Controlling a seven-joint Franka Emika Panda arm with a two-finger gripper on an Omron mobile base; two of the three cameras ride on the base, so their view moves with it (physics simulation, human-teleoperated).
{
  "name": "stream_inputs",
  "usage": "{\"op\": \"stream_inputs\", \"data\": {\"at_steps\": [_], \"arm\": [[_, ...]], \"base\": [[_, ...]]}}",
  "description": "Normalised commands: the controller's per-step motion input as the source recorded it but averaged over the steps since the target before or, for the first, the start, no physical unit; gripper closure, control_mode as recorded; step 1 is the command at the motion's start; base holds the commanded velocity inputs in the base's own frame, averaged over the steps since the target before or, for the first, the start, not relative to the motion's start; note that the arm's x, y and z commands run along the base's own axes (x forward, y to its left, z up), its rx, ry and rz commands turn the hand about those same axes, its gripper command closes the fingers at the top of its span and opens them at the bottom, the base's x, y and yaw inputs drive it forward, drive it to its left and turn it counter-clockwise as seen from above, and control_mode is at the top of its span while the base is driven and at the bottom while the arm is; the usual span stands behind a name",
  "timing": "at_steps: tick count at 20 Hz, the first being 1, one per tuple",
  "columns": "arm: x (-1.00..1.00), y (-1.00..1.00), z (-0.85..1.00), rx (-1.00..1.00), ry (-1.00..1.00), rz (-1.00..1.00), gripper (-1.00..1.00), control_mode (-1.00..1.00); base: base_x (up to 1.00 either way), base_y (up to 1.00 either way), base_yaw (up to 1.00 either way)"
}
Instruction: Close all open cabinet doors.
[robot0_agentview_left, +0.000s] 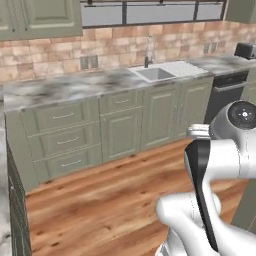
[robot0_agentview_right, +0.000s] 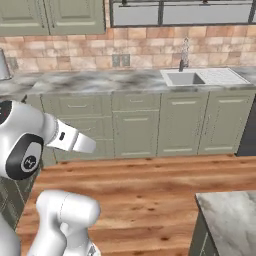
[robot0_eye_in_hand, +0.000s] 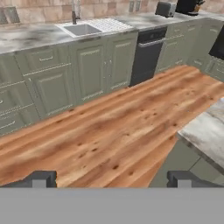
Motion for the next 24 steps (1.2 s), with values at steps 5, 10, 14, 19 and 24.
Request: {"op": "stream_inputs", "data": {"at_steps": [5, 10, 14, 19, 24], "arm": [[0.00, 0.00, 0.00, 0.00, 0.00, 0.00, -1.00, 1.00], [0.00, 0.00, 0.00, 0.00, 0.00, 0.00, -1.00, 1.00], [0.00, 0.00, 0.00, 0.00, 0.00, 0.00, -1.00, 1.00], [0.00, 0.00, 0.00, 0.00, 0.00, 0.00, -1.00, 1.00], [0.00, 0.00, 0.00, 0.00, 0.00, 0.00, -1.00, 1.00]], "base": [[0.69, 0.00, -0.46], [0.64, 0.00, -0.48], [0.65, -0.01, -0.49], [0.69, 0.00, -0.50], [0.72, 0.00, -0.50]]}}
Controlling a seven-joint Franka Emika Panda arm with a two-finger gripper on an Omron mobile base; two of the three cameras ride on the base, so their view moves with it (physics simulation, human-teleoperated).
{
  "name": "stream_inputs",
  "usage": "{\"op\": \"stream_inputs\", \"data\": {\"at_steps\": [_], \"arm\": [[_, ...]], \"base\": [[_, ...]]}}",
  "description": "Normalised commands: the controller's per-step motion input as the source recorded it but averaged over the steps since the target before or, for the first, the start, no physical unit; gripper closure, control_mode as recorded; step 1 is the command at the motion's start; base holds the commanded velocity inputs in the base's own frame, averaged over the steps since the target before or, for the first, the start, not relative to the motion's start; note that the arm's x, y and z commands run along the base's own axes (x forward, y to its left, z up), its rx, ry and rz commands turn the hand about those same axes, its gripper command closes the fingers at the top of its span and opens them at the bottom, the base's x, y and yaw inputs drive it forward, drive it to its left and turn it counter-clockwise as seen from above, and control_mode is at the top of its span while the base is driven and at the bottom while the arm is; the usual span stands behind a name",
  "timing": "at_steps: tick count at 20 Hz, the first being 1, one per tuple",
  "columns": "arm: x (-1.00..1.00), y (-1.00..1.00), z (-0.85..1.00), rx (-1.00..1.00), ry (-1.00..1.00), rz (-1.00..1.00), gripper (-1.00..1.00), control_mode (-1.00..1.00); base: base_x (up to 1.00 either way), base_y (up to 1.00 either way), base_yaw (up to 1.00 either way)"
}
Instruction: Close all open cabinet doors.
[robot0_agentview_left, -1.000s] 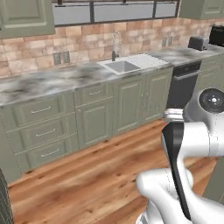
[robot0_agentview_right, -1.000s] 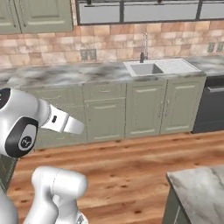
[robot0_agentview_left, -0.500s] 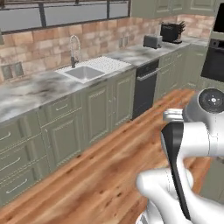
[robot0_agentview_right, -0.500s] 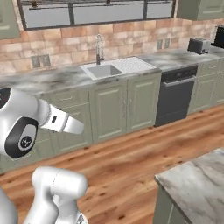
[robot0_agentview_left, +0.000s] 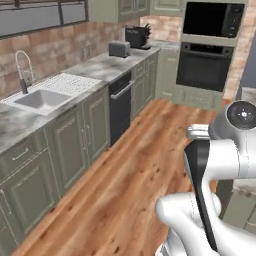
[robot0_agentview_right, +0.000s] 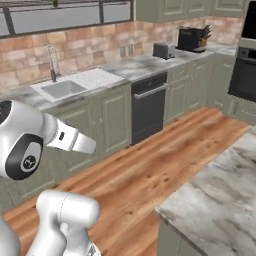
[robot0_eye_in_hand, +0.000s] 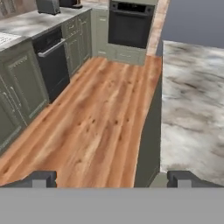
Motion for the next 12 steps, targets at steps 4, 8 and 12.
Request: {"op": "stream_inputs", "data": {"at_steps": [4, 8, 12], "arm": [[0.00, 0.00, 0.00, 0.00, 0.00, 0.00, -1.00, 1.00], [0.00, 0.00, 0.00, 0.00, 0.00, 0.00, -1.00, 1.00], [0.00, 0.00, 0.00, 0.00, 0.00, 0.00, -1.00, 1.00]], "base": [[0.74, 0.00, -0.49], [0.73, 0.00, -0.49], [0.46, 0.30, -0.46]]}}
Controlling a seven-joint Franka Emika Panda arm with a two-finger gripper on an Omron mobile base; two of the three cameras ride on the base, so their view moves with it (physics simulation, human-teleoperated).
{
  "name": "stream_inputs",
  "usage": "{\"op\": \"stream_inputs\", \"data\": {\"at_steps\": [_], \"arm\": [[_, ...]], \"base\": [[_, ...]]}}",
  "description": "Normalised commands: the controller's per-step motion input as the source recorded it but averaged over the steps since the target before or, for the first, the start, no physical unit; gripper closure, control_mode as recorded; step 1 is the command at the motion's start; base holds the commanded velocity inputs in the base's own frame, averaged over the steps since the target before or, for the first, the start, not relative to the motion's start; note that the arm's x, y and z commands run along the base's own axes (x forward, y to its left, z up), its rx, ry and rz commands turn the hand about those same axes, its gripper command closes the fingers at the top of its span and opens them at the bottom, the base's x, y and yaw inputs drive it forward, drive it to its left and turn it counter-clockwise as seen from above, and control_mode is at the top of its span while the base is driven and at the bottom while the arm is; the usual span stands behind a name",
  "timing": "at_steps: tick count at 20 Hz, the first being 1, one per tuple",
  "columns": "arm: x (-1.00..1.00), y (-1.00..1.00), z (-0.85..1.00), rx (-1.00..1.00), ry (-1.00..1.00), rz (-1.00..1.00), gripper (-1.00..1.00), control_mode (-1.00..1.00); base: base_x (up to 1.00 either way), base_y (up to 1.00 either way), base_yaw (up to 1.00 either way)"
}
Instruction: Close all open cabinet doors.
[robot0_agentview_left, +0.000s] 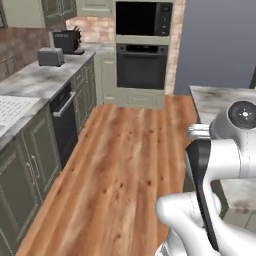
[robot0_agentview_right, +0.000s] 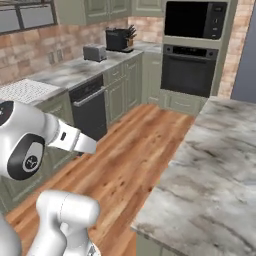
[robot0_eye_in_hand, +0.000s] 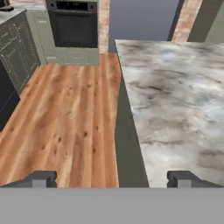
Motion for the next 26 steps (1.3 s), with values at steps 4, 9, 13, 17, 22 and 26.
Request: {"op": "stream_inputs", "data": {"at_steps": [4, 9, 13, 17, 22, 26], "arm": [[0.00, 0.00, 0.00, 0.00, 0.00, 0.00, -1.00, 1.00], [0.00, 0.00, 0.00, 0.00, 0.00, 0.00, -1.00, 1.00], [0.00, 0.00, 0.00, 0.00, 0.00, 0.00, -1.00, 1.00], [0.00, 0.00, 0.00, 0.00, 0.00, 0.00, -1.00, 1.00], [0.00, 0.00, 0.00, 0.00, 0.00, 0.00, -1.00, 1.00], [0.00, 0.00, 0.00, 0.00, 0.00, 0.00, -1.00, 1.00]], "base": [[0.10, 0.83, -0.38], [0.22, 0.71, -0.36], [0.67, 0.53, -0.34], [0.85, 0.37, -0.30], [0.87, 0.38, -0.29], [0.91, 0.41, -0.27]]}}
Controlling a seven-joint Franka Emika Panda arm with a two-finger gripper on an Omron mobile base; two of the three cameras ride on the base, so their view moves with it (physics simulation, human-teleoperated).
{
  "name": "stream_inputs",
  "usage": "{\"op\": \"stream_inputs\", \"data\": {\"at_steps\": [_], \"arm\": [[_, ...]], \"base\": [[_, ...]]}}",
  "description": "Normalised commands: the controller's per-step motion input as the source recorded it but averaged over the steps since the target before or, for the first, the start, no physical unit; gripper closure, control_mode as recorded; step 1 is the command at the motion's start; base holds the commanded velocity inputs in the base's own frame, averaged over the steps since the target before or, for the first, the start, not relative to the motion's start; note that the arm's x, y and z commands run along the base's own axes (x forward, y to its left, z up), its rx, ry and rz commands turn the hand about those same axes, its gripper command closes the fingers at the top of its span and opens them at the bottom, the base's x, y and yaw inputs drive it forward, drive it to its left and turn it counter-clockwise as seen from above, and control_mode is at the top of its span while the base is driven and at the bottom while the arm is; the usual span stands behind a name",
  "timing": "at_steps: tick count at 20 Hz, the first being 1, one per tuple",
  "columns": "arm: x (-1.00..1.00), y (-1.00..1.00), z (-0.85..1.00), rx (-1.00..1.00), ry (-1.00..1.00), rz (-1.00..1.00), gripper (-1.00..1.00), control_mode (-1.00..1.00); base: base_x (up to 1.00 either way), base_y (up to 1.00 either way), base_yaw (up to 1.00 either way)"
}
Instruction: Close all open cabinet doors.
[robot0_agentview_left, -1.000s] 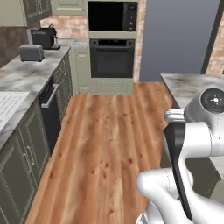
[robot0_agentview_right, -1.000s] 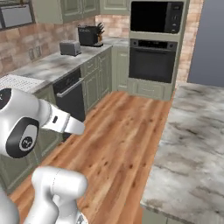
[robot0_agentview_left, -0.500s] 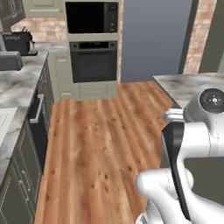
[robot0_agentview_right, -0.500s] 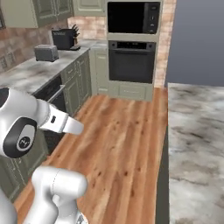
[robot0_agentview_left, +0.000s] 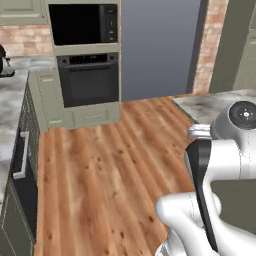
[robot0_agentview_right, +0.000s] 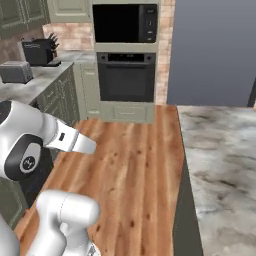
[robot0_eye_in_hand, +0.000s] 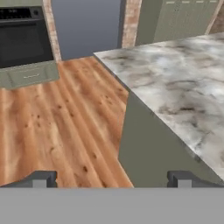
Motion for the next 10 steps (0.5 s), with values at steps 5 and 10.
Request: {"op": "stream_inputs", "data": {"at_steps": [5, 10], "arm": [[0.00, 0.00, 0.00, 0.00, 0.00, 0.00, -1.00, 1.00], [0.00, 0.00, 0.00, 0.00, 0.00, 0.00, -1.00, 1.00]], "base": [[0.90, 0.41, -0.26], [0.92, 0.48, -0.26]]}}
